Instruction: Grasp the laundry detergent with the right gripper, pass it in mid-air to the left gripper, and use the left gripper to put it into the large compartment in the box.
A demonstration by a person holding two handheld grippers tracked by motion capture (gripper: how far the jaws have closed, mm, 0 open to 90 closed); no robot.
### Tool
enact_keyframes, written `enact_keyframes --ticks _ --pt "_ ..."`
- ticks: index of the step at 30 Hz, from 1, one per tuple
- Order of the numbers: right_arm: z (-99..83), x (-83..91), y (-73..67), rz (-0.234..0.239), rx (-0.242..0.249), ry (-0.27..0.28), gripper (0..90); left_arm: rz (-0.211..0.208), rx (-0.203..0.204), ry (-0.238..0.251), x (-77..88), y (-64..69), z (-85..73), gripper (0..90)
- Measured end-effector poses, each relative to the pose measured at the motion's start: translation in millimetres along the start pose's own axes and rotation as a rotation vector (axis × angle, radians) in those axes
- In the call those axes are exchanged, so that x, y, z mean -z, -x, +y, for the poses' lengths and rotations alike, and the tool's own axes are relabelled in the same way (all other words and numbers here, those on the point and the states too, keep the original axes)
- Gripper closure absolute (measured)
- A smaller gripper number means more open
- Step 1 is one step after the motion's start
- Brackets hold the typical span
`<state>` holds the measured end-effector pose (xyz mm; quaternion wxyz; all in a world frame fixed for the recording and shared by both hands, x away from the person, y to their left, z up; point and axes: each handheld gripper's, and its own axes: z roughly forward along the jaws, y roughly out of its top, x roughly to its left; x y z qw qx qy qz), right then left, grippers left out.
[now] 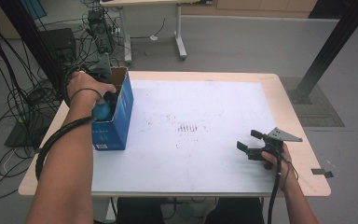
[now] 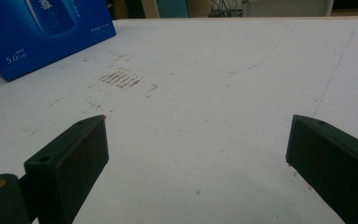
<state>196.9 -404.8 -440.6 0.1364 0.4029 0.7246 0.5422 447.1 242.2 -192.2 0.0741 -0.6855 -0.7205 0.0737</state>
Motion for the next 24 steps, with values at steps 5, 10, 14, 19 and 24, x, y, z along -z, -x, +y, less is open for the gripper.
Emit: enact_keyframes --ticks 5,10,14,19,24 --pt "-0.7 -0.5 -0.1 0.001 -0.001 0.001 5.5 -0.002 0.003 0.001 0.0 -1.2 0.0 37.3" --pt "-0.3 -0.4 0.2 0.001 -0.003 0.001 5.5 -0.003 0.005 0.002 -0.1 -1.6 0.0 37.3" --pt "-0.4 0.1 0.7 0.000 0.001 0.000 5.5 -0.002 0.005 0.006 -0.3 -1.0 -0.9 37.3" --pt "-1.1 0.5 1.1 -0.002 -0.001 0.001 5.5 -0.003 0.004 0.005 -0.1 -0.9 -1.5 37.3" --pt "-1.0 0.6 1.1 -0.002 -0.001 0.005 5.5 -0.004 0.006 0.007 -0.1 -1.8 -2.3 37.3"
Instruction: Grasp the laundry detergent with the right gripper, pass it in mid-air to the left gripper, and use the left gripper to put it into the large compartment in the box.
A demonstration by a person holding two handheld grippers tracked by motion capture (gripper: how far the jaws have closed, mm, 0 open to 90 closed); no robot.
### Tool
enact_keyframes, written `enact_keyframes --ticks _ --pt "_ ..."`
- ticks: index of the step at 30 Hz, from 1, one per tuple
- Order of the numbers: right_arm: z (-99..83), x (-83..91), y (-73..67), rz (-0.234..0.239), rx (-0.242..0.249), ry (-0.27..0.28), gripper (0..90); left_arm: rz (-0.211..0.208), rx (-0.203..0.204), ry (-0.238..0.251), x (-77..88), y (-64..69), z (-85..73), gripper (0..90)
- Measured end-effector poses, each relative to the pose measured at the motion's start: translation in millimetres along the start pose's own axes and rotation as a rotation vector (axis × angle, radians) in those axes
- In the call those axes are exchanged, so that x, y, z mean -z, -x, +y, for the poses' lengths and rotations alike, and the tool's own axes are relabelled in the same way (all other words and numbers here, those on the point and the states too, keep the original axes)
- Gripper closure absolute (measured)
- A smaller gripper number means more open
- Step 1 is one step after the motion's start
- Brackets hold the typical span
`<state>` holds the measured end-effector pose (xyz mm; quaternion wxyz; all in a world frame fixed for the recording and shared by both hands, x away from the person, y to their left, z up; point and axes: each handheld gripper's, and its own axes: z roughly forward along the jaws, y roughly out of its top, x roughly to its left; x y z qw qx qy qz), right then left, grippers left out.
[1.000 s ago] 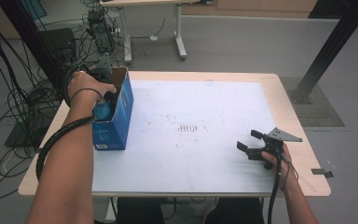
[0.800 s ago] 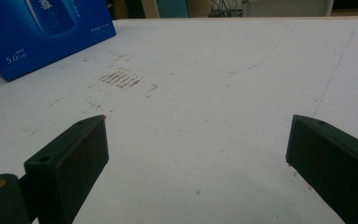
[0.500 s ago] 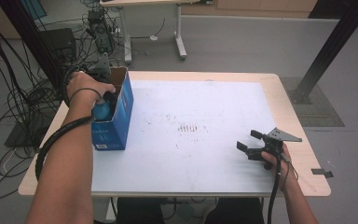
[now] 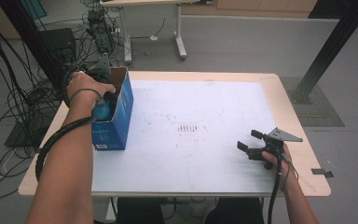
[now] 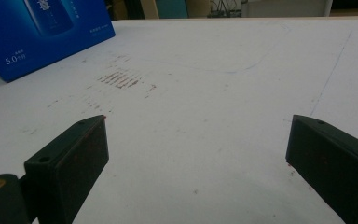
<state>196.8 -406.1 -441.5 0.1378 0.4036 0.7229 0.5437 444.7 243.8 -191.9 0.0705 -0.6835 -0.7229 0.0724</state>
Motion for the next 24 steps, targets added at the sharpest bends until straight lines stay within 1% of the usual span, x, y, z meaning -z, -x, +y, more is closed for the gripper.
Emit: enact_keyframes --ticks 24 --pt "0.6 -2.3 1.3 0.004 -0.002 0.004 5.5 0.002 0.004 0.002 -0.2 1.2 0.3 37.3"
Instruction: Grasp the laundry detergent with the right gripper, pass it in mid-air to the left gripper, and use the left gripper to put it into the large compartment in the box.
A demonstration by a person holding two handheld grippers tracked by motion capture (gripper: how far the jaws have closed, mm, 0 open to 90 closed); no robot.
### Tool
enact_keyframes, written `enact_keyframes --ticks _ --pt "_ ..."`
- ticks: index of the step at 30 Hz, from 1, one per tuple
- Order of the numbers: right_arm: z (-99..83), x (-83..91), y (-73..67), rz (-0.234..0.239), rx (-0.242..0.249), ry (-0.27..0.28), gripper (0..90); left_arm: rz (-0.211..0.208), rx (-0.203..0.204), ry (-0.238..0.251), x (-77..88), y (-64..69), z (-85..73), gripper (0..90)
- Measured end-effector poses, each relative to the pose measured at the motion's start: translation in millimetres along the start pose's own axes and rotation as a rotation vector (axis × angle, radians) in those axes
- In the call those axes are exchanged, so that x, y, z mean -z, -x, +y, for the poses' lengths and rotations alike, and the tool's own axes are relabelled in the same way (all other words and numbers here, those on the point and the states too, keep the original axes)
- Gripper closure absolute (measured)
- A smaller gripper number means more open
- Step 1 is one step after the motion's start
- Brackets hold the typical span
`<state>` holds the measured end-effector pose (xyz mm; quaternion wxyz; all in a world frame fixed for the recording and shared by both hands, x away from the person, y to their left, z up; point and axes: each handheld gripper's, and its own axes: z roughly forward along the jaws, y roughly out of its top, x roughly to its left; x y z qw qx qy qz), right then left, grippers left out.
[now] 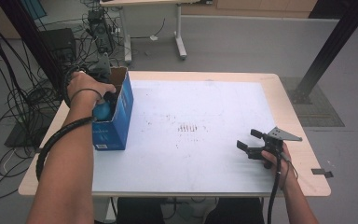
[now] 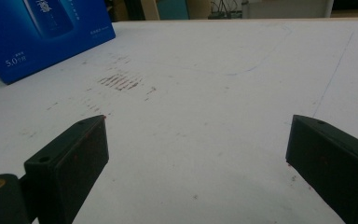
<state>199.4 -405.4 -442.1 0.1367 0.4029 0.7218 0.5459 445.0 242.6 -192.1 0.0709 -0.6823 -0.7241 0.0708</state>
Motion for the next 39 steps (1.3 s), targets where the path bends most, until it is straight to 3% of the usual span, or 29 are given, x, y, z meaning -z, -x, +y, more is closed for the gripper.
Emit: enact_keyframes --ticks 18,25,39 --pt "0.5 2.3 0.2 -0.003 0.001 0.003 5.5 -0.009 0.006 0.006 0.1 -0.6 -0.1 36.7" --pt "0.7 2.1 0.2 -0.001 0.002 0.003 5.5 0.003 0.015 0.011 -0.2 0.0 -1.2 31.7" --pt "6.6 2.1 -2.1 0.002 0.016 0.006 5.5 -0.024 0.013 0.043 15.3 -4.1 -10.3 32.1"
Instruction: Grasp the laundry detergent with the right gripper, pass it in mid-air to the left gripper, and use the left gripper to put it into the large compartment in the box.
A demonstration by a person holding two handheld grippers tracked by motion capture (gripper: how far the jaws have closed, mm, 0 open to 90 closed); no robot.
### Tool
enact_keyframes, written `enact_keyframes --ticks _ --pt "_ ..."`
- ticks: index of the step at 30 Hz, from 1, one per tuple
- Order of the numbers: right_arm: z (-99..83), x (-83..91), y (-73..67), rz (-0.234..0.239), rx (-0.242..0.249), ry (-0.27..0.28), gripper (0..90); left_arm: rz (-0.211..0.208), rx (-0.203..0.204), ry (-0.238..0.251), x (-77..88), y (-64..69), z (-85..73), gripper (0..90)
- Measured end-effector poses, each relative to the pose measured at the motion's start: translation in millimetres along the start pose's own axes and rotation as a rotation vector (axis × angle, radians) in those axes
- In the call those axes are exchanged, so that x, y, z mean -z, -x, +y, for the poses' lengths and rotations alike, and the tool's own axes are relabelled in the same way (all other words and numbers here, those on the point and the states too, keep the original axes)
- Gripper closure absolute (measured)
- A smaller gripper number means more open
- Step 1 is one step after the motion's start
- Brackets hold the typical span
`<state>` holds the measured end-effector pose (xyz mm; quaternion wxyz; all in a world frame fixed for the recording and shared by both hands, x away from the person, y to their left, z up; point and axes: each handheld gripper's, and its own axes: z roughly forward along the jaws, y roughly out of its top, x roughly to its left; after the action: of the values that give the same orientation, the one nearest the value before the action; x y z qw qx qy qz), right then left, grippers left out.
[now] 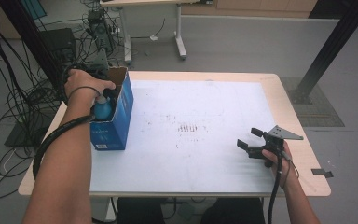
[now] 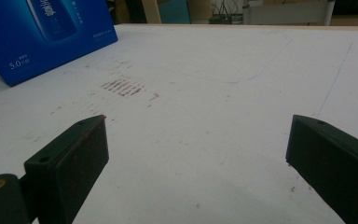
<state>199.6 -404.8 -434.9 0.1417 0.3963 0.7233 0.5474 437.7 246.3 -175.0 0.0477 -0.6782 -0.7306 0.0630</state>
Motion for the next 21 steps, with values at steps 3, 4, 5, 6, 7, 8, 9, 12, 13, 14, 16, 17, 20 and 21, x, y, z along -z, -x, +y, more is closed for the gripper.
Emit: enact_keyframes --ticks 3,4,5,6,7,8,9,12,13,14,16,17,20,21 --pt "1.4 1.6 -0.9 -0.001 -0.001 0.002 5.5 -0.003 0.005 0.010 4.0 0.3 -2.4 32.0" --pt "3.2 2.3 -1.6 -0.002 0.006 -0.001 5.5 -0.004 0.004 0.013 7.1 0.0 -3.8 32.0" --pt "3.7 2.9 -1.9 -0.001 0.006 0.001 5.5 -0.008 0.005 0.023 8.6 -0.6 -5.7 32.1" --pt "4.0 3.3 -1.8 0.001 0.008 0.002 5.5 -0.010 0.004 0.024 10.9 -0.8 -6.9 32.2" --pt "5.1 3.9 -2.1 0.000 0.011 0.000 5.5 -0.011 0.004 0.024 12.1 -1.0 -7.4 32.3" --pt "5.9 4.2 -2.4 -0.001 0.012 -0.002 5.5 -0.016 0.005 0.030 14.2 -1.8 -9.3 32.2" --pt "6.6 4.7 -2.5 0.000 0.014 -0.001 5.5 -0.014 0.002 0.033 15.7 -1.2 -11.1 32.0" --pt "9.5 6.1 -3.0 0.002 0.020 0.000 5.5 -0.018 0.002 0.036 20.5 -1.9 -14.2 31.9" --pt "10.1 6.6 -3.1 0.003 0.022 0.001 5.5 -0.017 0.001 0.038 22.5 -1.6 -15.8 31.9" --pt "10.7 7.2 -3.2 0.004 0.023 0.004 5.5 -0.018 0.000 0.045 24.8 -1.8 -17.8 31.9" --pt "12.5 8.6 -3.7 0.004 0.028 0.004 5.5 -0.016 0.002 0.052 29.1 -1.1 -20.8 31.6" --pt "12.8 8.8 -3.7 0.005 0.030 0.006 5.5 -0.015 0.000 0.055 31.5 -0.5 -22.5 31.6" --pt "13.6 10.1 -3.9 0.005 0.030 0.014 5.5 -0.016 -0.008 0.062 37.1 2.0 -25.6 31.4" --pt "13.8 10.3 -4.0 0.006 0.029 0.014 5.5 -0.014 -0.011 0.063 39.5 3.3 -26.7 31.4"
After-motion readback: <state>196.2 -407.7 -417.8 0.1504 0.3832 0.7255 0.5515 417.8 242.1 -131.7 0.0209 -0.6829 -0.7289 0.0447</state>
